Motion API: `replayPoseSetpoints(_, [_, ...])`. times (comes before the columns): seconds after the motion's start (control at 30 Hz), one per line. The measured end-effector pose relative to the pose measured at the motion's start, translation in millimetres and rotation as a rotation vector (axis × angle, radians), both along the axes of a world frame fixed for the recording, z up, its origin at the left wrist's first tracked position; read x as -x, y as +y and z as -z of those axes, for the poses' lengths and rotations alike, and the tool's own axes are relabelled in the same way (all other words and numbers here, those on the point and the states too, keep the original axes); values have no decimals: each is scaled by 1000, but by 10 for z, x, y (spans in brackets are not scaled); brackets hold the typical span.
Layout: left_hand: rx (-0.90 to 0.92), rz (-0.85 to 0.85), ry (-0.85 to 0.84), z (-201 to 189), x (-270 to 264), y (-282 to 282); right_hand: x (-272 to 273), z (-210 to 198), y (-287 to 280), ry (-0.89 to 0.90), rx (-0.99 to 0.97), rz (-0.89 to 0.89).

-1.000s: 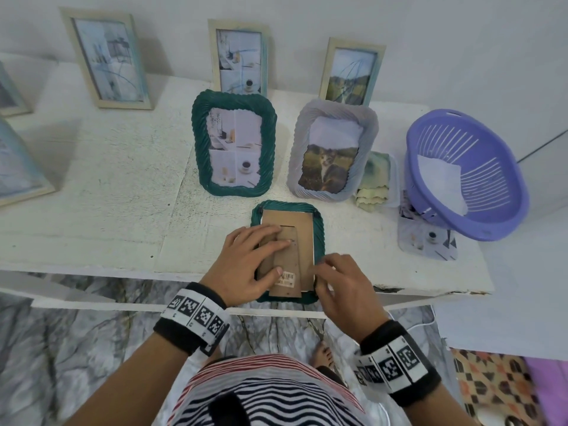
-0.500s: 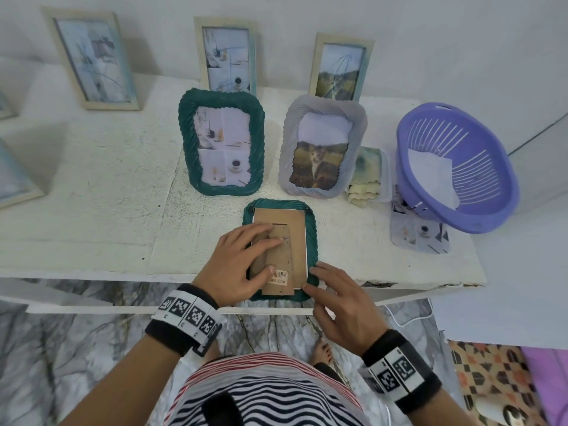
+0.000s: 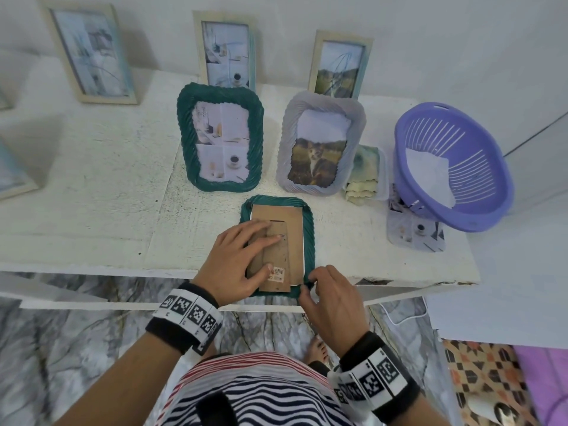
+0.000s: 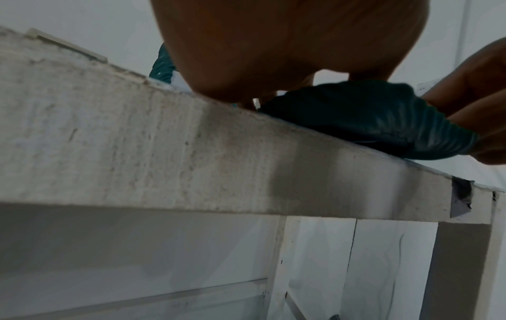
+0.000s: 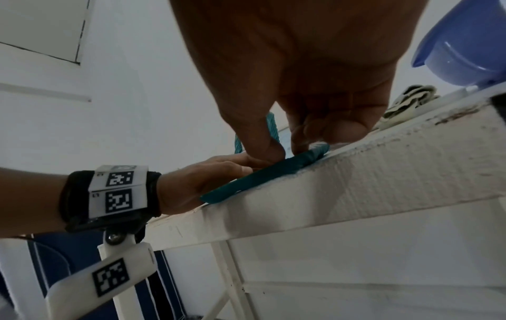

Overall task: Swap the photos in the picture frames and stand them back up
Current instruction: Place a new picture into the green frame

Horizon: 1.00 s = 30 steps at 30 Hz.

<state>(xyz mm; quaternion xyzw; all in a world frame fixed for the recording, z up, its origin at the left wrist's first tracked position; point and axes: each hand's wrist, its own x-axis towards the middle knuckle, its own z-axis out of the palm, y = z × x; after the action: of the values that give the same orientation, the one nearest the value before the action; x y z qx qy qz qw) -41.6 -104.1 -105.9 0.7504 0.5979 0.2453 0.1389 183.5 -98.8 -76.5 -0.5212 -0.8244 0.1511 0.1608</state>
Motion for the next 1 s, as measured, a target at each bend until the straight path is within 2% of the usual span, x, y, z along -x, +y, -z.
replayPoseSetpoints(0.27, [-2, 1, 3, 10, 5, 1, 39, -73, -30, 28, 28, 72])
replayPoseSetpoints(0.7, [2, -7, -1, 18, 3, -2, 73, -177, 50, 12, 292, 115])
replayPoseSetpoints(0.87, [-2, -10, -4, 19, 4, -3, 64, -256, 60, -76, 287, 127])
replayPoseSetpoints(1.0, [-2, -9, -7, 25, 1, -8, 121, -316, 48, -214, 271, 90])
